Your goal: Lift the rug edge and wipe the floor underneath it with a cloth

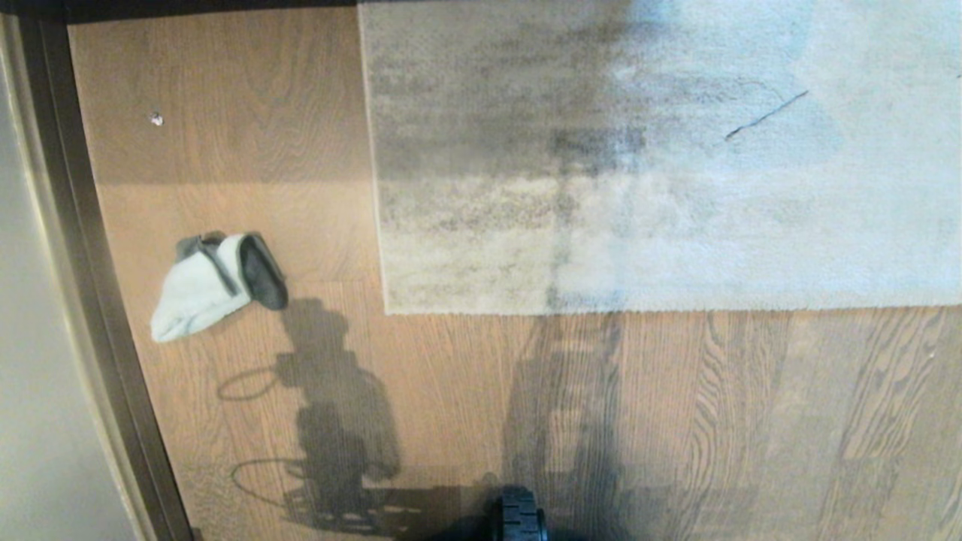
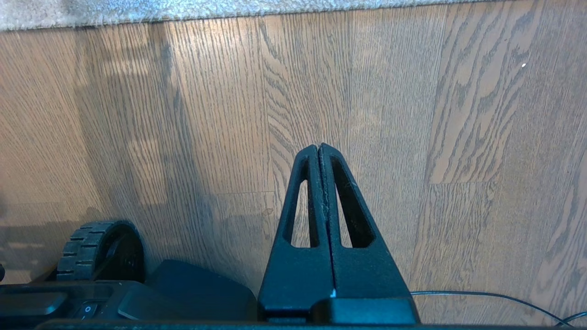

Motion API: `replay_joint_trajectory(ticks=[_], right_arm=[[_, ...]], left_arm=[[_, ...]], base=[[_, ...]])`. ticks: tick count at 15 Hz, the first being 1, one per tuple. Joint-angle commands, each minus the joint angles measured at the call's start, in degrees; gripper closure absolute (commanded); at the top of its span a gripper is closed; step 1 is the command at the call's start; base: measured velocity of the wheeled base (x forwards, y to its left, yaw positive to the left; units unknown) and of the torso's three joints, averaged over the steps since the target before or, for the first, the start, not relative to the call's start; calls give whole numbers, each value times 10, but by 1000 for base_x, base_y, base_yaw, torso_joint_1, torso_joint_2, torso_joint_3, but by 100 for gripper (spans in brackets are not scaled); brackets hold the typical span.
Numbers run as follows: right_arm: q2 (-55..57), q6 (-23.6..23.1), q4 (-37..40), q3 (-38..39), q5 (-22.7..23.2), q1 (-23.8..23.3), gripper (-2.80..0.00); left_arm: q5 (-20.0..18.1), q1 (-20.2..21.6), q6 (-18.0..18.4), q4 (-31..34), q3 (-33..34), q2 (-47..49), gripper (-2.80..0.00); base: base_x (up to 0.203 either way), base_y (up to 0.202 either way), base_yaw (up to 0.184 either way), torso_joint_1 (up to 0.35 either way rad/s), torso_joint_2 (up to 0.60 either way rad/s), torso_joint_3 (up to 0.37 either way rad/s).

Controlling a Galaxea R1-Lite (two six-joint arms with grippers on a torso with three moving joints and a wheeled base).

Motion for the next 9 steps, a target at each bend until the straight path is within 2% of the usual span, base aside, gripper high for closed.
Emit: replay_joint_trajectory(ticks=[1, 3, 7, 9], right_arm=[[1, 0, 0, 0, 0, 0, 0], [1, 0, 0, 0, 0, 0, 0], [1, 0, 0, 0, 0, 0, 0], [1, 0, 0, 0, 0, 0, 0]], left_arm=[[28, -58, -1, 28, 0, -14, 0], [44, -56, 1, 50, 0, -47, 0], [49, -43, -1, 61, 0, -142, 0], [48, -42, 2, 63, 0, -155, 0]], base=[[0, 0, 0, 0, 0, 0], [0, 0, 0, 0, 0, 0], [0, 0, 0, 0, 0, 0], [0, 0, 0, 0, 0, 0]])
